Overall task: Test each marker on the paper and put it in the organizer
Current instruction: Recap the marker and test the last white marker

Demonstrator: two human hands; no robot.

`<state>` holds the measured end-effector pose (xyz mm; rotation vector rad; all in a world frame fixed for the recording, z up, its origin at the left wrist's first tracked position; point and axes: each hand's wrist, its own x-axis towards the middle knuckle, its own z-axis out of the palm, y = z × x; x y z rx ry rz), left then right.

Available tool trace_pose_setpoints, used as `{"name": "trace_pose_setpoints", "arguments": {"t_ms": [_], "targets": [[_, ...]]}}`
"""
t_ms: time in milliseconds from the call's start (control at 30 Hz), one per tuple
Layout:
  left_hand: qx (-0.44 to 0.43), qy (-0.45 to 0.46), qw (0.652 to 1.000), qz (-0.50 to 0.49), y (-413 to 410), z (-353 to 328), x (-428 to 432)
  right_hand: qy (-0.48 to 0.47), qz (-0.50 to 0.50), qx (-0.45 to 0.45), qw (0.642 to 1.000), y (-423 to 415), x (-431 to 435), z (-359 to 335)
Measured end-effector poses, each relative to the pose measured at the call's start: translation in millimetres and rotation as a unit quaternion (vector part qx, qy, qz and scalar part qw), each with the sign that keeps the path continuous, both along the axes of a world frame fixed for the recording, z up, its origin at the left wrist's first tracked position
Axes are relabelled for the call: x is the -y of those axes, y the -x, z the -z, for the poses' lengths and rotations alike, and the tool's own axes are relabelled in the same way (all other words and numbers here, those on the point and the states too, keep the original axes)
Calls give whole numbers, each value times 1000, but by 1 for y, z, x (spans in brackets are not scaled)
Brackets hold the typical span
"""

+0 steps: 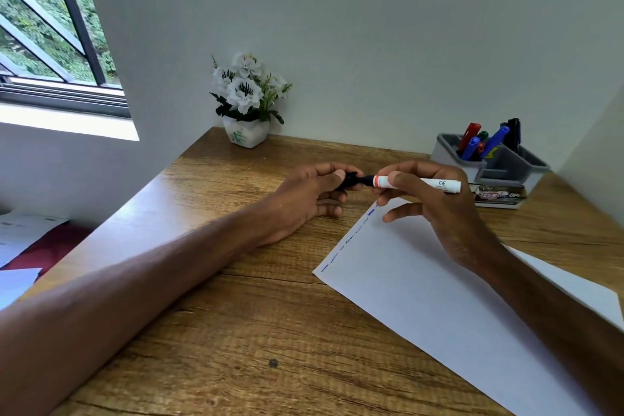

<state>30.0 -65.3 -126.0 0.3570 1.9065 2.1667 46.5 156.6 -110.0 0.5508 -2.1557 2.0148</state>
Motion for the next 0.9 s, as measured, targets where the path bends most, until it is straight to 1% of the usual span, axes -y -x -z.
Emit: {"name": "trace_pose_setpoints", "arguments": {"t_ms": [267, 367, 467, 567, 733, 900], "targets": [[-54, 27, 998, 1, 0, 4, 0, -15, -13, 12, 1000, -1, -2, 1], [-64, 31, 997, -1, 0, 5, 0, -29, -12, 1, 1000, -1, -1, 2], [-38, 12, 999, -18, -1, 3, 1, -31, -11, -13, 999, 0, -3, 1], [-13, -13, 1000, -20, -2, 1, 2, -9, -13, -23, 1000, -1, -3, 0], [20, -99, 994, -42, -3, -2, 1, 8, -17, -51, 999, 0, 2, -1], [33, -103, 993, -39, -5, -2, -5, -3, -20, -75, 997, 1, 1, -3]]}}
